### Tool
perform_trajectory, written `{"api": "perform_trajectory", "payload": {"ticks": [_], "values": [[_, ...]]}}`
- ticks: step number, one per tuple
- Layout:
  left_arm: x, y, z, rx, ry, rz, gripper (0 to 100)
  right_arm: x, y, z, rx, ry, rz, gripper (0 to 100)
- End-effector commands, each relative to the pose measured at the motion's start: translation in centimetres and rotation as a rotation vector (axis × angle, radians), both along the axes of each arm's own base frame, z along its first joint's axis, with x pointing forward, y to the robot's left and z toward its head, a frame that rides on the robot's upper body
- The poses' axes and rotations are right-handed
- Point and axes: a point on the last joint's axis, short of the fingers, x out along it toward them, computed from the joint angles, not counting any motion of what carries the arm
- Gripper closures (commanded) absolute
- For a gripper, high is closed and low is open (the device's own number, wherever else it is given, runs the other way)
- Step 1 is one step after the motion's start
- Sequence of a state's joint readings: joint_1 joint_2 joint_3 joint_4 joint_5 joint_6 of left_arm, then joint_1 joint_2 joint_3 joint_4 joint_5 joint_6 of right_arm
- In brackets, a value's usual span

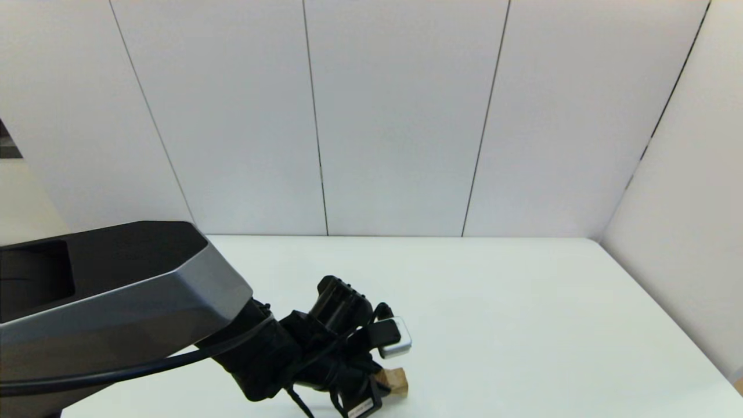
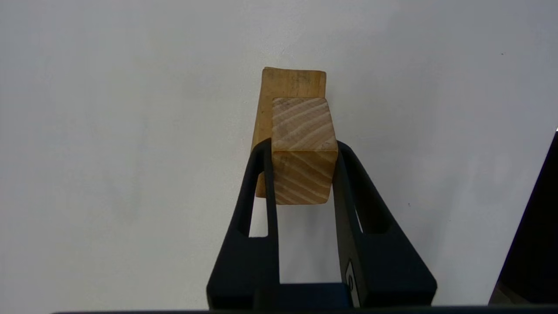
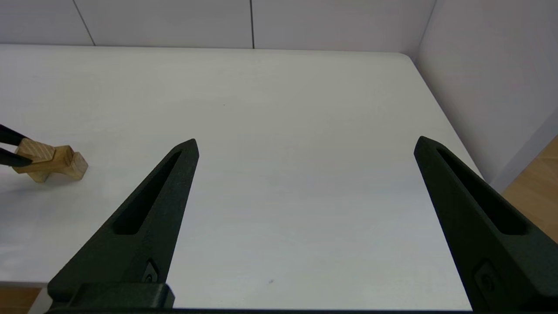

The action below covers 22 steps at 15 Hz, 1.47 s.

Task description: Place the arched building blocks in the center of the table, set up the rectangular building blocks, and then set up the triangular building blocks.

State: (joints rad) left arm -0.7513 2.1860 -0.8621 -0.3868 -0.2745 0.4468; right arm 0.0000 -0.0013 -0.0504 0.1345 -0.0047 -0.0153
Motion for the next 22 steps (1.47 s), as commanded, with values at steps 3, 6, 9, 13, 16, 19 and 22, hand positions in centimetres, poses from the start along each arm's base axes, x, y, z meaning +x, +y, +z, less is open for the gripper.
{"api": "perform_trajectory", "payload": {"ticks": [3,6,9,13,16,19,22], "values": [[0.20,-0.13,0.13,-0.006,-0.010,-0.002,100,0.00,0.00,0.00,0.000,0.000,0.000,0],[0.31,-0.23,-0.21,-0.003,-0.007,0.000,100,0.00,0.00,0.00,0.000,0.000,0.000,0],[0.78,-0.28,-0.59,0.003,-0.007,0.012,100,0.00,0.00,0.00,0.000,0.000,0.000,0],[0.81,-0.30,-0.51,0.003,-0.011,0.014,100,0.00,0.00,0.00,0.000,0.000,0.000,0],[0.79,-0.27,-0.48,0.003,-0.012,0.015,100,0.00,0.00,0.00,0.000,0.000,0.000,0],[0.80,-0.27,-0.26,0.000,-0.020,0.014,0,0.00,0.00,0.00,0.000,0.000,0.000,0],[1.01,-0.45,0.01,-0.028,-0.055,0.017,0,0.00,0.00,0.00,0.000,0.000,0.000,0]]}}
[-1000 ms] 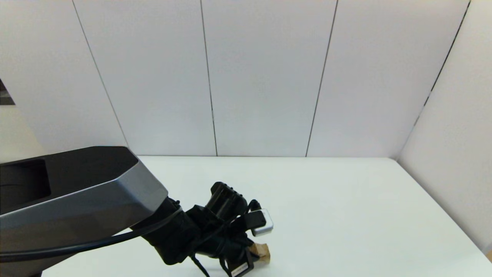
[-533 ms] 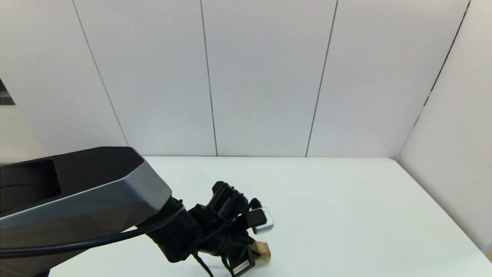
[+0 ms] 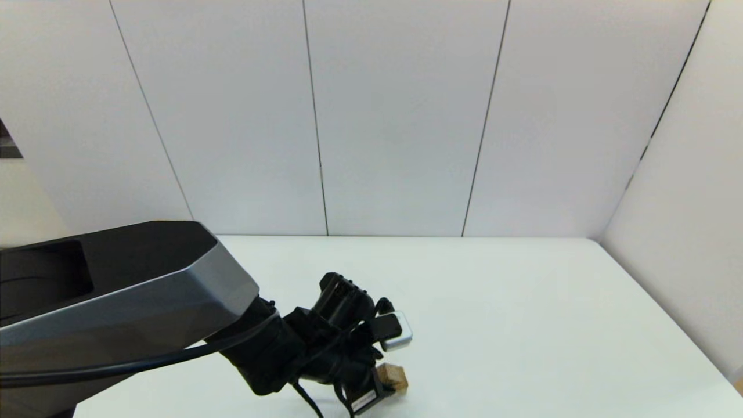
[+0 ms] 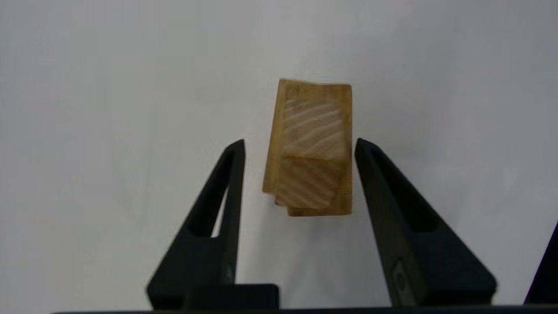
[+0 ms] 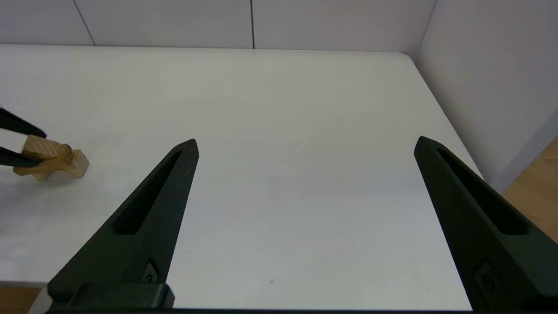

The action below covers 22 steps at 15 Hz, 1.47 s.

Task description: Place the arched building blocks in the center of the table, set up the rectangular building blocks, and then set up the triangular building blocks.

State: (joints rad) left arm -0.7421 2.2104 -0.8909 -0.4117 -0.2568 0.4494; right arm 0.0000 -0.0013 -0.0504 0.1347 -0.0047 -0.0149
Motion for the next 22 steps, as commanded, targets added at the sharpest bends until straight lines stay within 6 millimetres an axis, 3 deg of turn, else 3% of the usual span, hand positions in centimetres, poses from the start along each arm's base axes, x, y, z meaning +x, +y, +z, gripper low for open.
{"api": "perform_trajectory", "payload": {"ticks": [1,6,8,11,15,19,22], "values": [[0.1,-0.1,0.3,-0.023,-0.028,0.001,0,0.0,0.0,0.0,0.000,0.000,0.000,0],[0.2,-0.2,1.3,-0.050,-0.038,0.017,0,0.0,0.0,0.0,0.000,0.000,0.000,0],[0.2,-0.1,3.3,-0.100,-0.054,0.045,0,0.0,0.0,0.0,0.000,0.000,0.000,0],[-0.3,0.5,8.1,-0.219,-0.105,0.092,0,0.0,0.0,0.0,0.000,0.000,0.000,0],[-2.7,3.0,16.0,-0.381,-0.215,0.184,0,0.0,0.0,0.0,0.000,0.000,0.000,0],[-7.5,7.9,23.0,-0.460,-0.391,0.340,0,0.0,0.0,0.0,0.000,0.000,0.000,0],[-12.1,12.3,26.0,-0.544,-0.488,0.431,0,0.0,0.0,0.0,0.000,0.000,0.000,0]]}}
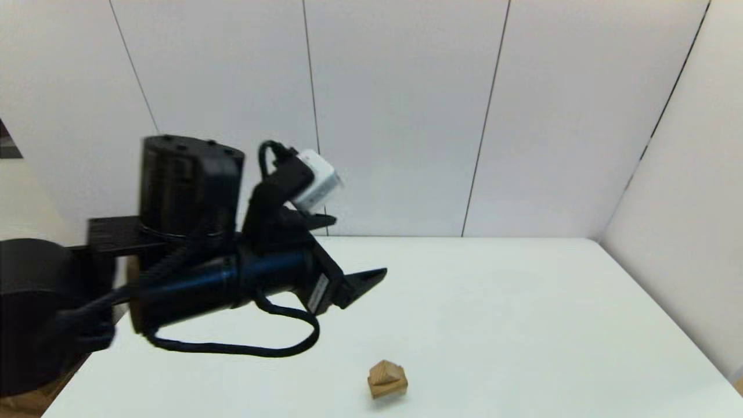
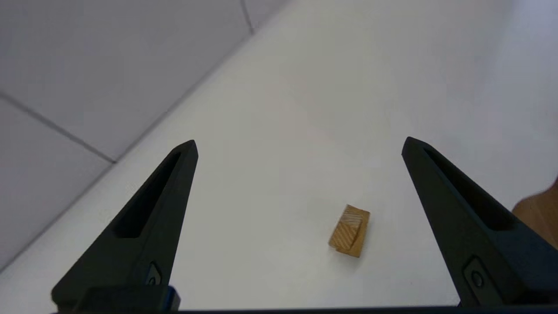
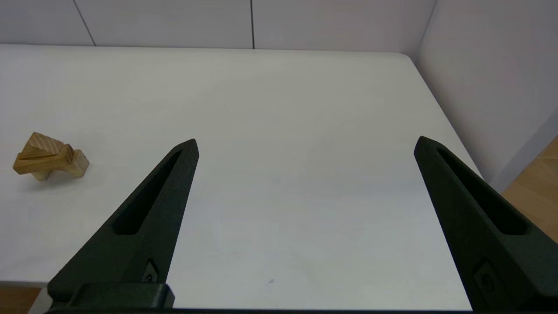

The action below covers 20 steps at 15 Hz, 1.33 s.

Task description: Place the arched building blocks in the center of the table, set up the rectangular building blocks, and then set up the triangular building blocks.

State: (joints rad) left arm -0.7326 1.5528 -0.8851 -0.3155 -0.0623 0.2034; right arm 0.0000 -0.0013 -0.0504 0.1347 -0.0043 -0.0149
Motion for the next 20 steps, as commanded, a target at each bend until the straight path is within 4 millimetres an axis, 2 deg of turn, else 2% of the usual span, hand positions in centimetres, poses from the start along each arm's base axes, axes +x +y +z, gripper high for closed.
{"api": "perform_trajectory", "payload": {"ticks": [1,2,5,7,9,11,15,20], "values": [[-7.8,7.5,6.2,-0.150,-0.186,0.174,0,0.0,0.0,0.0,0.000,0.000,0.000,0],[-9.3,9.4,6.9,-0.164,-0.216,0.236,0,0.0,0.0,0.0,0.000,0.000,0.000,0],[-12.0,14.3,7.3,-0.179,-0.304,0.444,0,0.0,0.0,0.0,0.000,0.000,0.000,0],[-15.2,16.9,7.2,-0.200,-0.374,0.589,0,0.0,0.0,0.0,0.000,0.001,0.000,0],[-19.1,18.5,6.5,-0.209,-0.433,0.698,0,0.0,0.0,0.0,0.000,0.000,0.000,0],[-21.1,18.9,4.9,-0.201,-0.457,0.773,0,0.0,0.0,0.0,0.000,0.000,0.000,0],[-23.8,19.0,-0.2,-0.108,-0.519,0.822,0,0.0,0.0,0.0,0.000,0.000,0.000,0],[-25.0,18.7,-2.9,-0.058,-0.508,0.893,0,0.0,0.0,0.0,0.000,0.000,0.000,0]]}}
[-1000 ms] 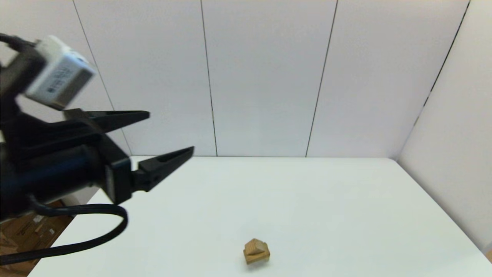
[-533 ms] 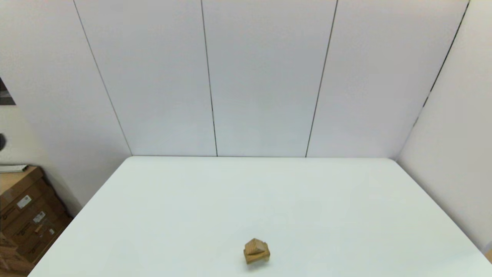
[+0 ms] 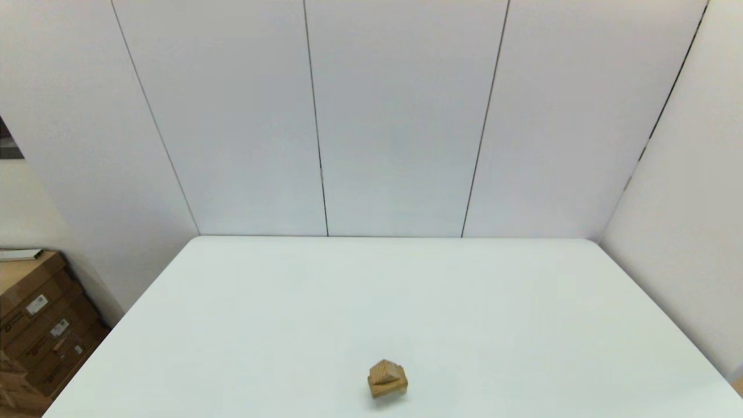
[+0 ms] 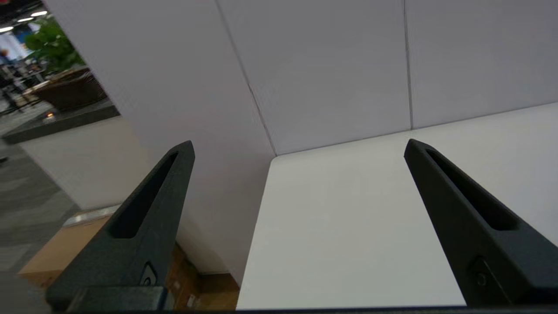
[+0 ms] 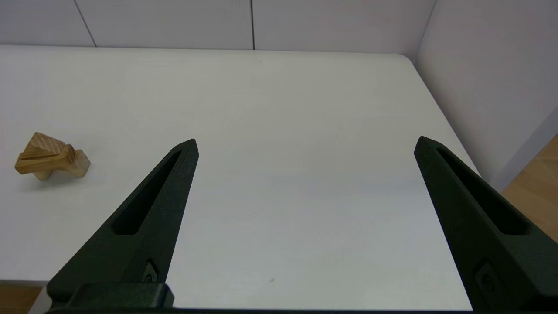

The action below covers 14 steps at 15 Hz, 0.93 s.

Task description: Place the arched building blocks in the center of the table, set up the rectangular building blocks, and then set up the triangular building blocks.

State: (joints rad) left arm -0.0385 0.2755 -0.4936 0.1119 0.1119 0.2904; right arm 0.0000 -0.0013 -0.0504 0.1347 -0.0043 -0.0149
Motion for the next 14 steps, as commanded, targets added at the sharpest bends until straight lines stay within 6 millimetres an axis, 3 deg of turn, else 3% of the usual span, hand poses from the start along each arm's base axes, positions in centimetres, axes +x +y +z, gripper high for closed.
{"api": "perform_trajectory", "payload": {"ticks": [1,3,5,8,11,14], "values": [[-1.7,-0.2,-2.4,0.001,-0.036,0.048,0,0.0,0.0,0.0,0.000,0.000,0.000,0],[-1.7,-0.2,-4.9,-0.016,-0.018,0.046,0,0.0,0.0,0.0,0.000,0.001,0.000,0],[-1.0,-0.1,-8.8,-0.024,0.036,0.043,0,0.0,0.0,0.0,0.000,0.000,0.000,0],[0.5,-0.2,-11.8,-0.108,0.101,0.027,0,0.0,0.0,0.0,0.000,0.000,0.000,0],[0.9,-0.5,-12.9,-0.160,0.128,-0.108,0,0.0,0.0,0.0,0.000,0.000,0.000,0],[1.0,-0.5,-12.8,-0.192,0.101,-0.113,0,0.0,0.0,0.0,0.000,0.000,0.000,0]]}}
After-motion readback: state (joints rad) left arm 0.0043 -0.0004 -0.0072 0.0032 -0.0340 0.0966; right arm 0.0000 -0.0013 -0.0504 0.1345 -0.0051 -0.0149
